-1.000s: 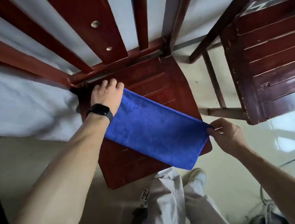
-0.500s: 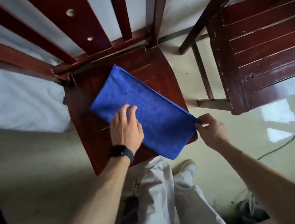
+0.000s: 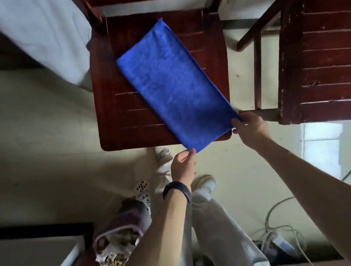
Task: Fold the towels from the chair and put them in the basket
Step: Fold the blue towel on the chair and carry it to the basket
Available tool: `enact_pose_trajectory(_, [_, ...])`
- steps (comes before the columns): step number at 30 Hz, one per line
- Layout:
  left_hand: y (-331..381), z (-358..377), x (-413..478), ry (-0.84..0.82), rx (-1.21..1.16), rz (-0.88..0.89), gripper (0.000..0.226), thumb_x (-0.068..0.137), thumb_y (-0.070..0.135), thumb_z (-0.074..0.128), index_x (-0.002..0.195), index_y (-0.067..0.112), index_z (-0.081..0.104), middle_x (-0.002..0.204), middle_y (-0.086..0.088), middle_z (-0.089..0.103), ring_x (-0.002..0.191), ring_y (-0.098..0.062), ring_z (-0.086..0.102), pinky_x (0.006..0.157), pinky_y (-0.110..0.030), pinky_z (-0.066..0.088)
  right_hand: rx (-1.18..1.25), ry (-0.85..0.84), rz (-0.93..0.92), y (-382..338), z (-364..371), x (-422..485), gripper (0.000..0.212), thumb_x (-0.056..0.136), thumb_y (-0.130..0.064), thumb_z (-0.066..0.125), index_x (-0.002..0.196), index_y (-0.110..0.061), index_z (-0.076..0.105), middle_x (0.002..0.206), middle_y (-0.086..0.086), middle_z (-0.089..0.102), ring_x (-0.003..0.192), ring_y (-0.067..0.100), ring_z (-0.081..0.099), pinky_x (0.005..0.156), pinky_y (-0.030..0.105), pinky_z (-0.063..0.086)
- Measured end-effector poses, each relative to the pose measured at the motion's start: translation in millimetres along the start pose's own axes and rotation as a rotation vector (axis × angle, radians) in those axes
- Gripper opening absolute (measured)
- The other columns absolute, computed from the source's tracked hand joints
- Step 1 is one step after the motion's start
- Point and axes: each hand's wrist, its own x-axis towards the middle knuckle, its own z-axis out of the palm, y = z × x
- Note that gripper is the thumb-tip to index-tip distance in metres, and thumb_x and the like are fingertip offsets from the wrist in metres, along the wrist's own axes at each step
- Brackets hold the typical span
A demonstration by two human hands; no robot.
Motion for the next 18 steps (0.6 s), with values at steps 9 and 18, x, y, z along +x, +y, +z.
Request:
enact_pose_trajectory(9, [0, -33, -26, 0.064, -0.08, 0.062, 0.014, 0.097, 0.02, 0.058, 0.086, 0.017, 0.05, 0.088, 0.004, 0.064, 0.064, -0.012, 0.068, 0.059, -0.025, 0.041, 0.308, -0.106, 0.138, 30, 12, -44, 0.006, 0.088, -0.032, 0.069, 0.089, -0.026, 0.068, 0.089, 0.0, 0.076, 0.089, 0.024, 0.073, 0.083, 0.044, 0.06])
enact_pose_trajectory(18, [-22, -95, -86, 0.189, -0.031, 0.146, 0.029, 0.093, 0.017, 0.063, 0.116, 0.01, 0.047, 0.099, -0.019, 0.069, 0.059, -0.016, 0.061, 0.045, -0.019, 0.046, 0.776, -0.237, 0.433, 52, 49, -159, 0.018, 0.095, -0.019, 0.066, 0.108, -0.007, 0.067, 0.099, 0.009, 0.072, 0.088, 0.022, 0.07, 0.07, 0.031, 0.052])
